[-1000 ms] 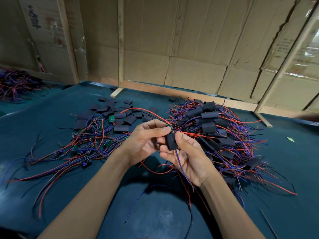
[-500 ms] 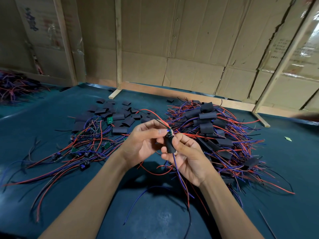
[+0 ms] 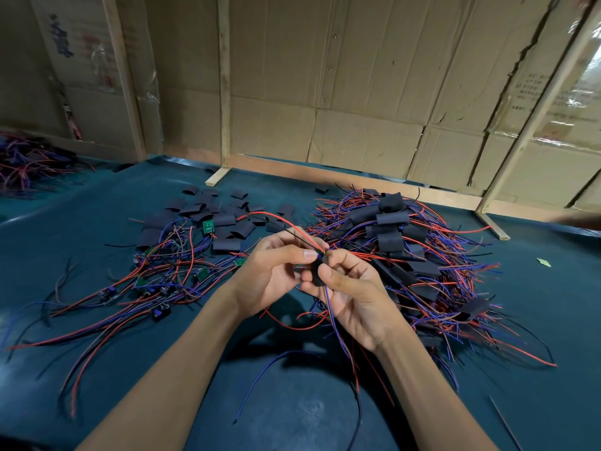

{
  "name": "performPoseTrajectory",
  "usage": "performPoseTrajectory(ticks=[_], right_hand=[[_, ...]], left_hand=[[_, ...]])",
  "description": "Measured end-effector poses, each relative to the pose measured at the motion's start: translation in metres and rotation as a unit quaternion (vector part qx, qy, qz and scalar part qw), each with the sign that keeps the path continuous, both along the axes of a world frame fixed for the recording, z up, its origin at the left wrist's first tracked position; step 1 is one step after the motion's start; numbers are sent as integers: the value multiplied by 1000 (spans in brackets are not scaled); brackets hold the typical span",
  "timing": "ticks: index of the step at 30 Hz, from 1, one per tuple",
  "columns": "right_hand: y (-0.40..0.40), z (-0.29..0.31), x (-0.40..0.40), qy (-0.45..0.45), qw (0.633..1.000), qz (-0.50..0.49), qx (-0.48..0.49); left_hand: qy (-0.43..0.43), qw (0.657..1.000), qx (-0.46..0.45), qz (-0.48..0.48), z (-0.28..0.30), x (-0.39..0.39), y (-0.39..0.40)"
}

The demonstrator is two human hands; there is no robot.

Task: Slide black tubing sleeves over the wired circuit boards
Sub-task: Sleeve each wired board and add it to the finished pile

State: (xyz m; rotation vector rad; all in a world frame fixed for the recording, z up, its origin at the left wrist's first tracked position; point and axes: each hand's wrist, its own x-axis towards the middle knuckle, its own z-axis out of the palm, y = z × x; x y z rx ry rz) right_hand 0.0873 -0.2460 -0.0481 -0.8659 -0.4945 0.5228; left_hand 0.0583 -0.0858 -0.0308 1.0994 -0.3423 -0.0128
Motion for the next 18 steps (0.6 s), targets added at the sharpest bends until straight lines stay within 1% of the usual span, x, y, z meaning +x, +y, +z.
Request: performPoseTrajectory(ticks=[4,7,9,11,14,16,18], right_hand=[[1,3,-2,3,1000,-7,0],[0,4,-3,32,999,-27,2],[0,7,-3,35,998,-43,4],[0,14,-5,5,997,-75,-8],[-6,41,-2,-69,987,-145,-29],[-14,71,2,-111,977,-183,-16],[-25,103,9,-132,971,-200,21]], left_hand=[[4,1000,-15,8,-6,3,0],[-7,1000,-16,15,-7,4,0],[-9,999,-39,35,-8,6,-2],[-7,996,-61,71,-9,8,-4],[2,986,-63,157,-11,13,-1],[17,980,-55,190,-14,16,1],[35,978,-50,202,-16,18,1]])
